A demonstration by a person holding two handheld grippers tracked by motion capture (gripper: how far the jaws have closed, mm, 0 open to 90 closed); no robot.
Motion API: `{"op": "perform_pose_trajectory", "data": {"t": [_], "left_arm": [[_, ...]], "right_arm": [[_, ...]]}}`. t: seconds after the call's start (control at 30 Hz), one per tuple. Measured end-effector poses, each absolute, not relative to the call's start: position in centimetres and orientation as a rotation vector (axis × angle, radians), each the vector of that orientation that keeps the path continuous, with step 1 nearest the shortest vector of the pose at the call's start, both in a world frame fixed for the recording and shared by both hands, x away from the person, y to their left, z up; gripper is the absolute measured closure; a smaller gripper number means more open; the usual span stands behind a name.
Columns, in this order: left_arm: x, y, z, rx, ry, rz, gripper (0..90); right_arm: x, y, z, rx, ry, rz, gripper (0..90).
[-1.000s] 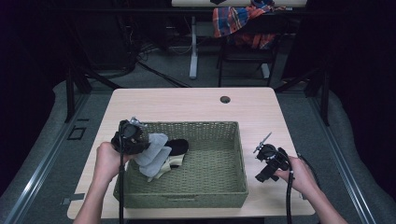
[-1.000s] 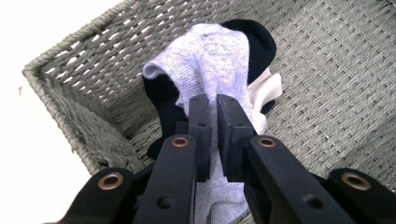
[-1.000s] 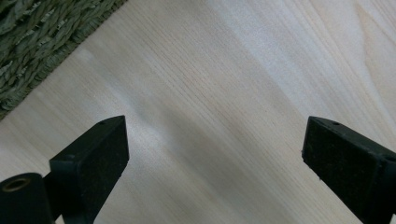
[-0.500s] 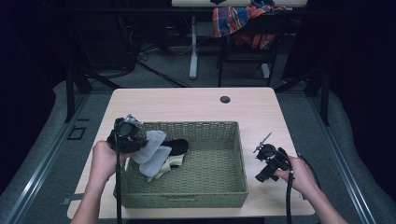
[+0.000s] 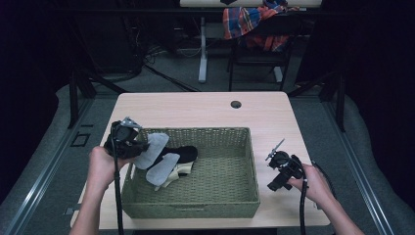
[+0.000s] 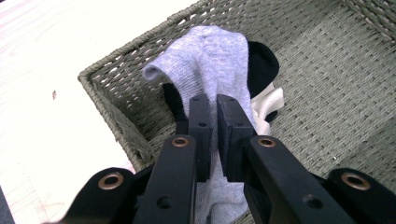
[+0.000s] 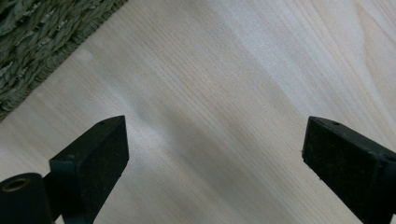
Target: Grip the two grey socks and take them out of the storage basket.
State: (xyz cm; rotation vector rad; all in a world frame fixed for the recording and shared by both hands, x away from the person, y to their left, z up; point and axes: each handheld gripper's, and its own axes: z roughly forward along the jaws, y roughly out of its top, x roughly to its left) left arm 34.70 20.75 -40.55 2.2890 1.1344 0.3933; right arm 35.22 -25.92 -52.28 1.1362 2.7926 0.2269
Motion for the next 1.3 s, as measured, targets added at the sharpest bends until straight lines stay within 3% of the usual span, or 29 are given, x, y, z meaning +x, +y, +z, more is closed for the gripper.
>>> {"op": "perform_pose_trajectory", "data": {"t": [1.3], "left_arm": [[33.8,26.6,-38.8,2.158,1.285,0.481,85.3]], "right_arm": [[35.3,-25.9,-52.1,1.122,2.806,0.208,6.8]]}}
